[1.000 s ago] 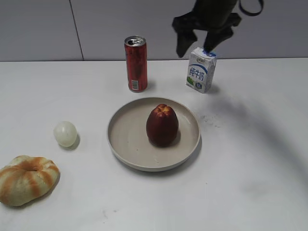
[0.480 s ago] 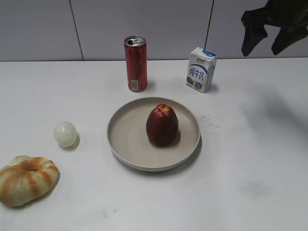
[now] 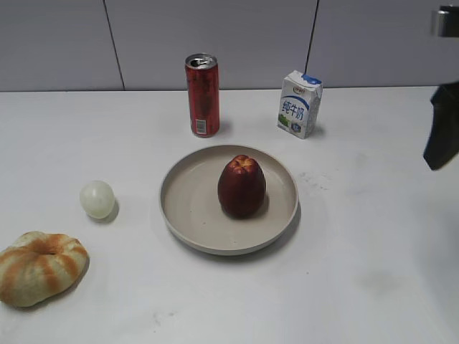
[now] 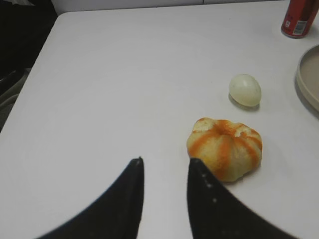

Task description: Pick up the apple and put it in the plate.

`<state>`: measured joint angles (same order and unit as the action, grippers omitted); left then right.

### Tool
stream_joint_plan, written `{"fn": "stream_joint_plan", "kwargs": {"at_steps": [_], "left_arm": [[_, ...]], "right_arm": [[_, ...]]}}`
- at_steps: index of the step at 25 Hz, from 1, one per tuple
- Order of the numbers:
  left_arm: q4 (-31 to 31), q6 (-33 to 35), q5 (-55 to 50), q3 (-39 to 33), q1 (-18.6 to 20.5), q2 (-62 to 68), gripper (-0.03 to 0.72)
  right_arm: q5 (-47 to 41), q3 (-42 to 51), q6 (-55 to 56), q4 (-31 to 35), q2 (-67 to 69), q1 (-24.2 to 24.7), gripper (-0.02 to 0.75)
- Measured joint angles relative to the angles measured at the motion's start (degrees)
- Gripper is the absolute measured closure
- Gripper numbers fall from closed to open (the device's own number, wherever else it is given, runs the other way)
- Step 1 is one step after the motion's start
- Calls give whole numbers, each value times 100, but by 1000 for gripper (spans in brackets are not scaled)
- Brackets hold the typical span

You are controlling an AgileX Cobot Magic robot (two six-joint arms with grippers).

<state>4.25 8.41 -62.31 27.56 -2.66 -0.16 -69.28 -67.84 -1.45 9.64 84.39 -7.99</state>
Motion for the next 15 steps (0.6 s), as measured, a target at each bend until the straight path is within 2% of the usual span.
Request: {"fn": "stream_joint_plan", "kwargs": {"at_steps": [5, 15], "left_arm": [[0, 0, 0, 0, 0, 0, 452], [0, 0, 0, 0, 0, 0, 452]], "right_arm": [[50, 1282, 0, 0, -1324, 0, 148], [994, 3341, 0, -45, -3986, 0, 148]]}}
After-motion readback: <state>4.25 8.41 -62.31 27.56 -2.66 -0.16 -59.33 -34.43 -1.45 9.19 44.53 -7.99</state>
